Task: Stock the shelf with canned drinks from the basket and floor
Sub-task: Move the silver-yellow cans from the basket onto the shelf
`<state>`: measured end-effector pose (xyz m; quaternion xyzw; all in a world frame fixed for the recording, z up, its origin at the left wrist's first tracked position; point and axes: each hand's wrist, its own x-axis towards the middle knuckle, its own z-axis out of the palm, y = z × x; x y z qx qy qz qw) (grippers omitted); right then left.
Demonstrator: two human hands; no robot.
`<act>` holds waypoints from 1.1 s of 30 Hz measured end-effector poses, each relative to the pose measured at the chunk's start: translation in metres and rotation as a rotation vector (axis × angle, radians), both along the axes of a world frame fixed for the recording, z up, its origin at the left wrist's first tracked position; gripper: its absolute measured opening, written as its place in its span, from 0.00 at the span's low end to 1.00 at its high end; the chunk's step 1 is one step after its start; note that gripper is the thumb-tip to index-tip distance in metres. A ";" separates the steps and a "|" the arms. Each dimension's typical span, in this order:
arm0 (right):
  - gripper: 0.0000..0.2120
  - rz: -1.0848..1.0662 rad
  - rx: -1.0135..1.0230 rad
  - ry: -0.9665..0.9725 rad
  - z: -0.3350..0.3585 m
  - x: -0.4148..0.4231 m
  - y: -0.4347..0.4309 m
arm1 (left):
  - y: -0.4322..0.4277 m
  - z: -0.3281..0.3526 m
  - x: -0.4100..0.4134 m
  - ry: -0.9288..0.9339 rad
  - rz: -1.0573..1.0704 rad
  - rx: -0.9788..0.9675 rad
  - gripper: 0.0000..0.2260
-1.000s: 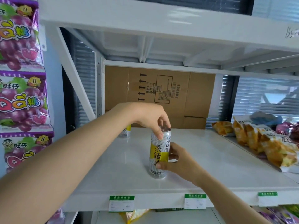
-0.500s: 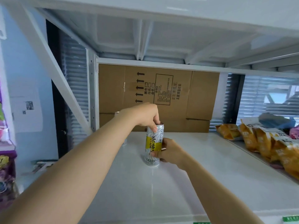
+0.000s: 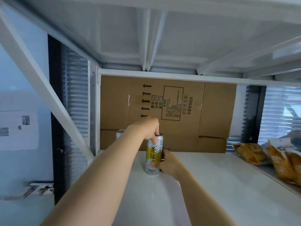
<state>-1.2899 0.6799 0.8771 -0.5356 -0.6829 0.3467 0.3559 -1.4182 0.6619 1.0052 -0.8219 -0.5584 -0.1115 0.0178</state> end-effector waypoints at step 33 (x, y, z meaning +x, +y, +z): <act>0.25 0.064 0.011 0.090 -0.013 -0.003 0.036 | 0.034 -0.001 -0.010 -0.079 0.002 -0.033 0.20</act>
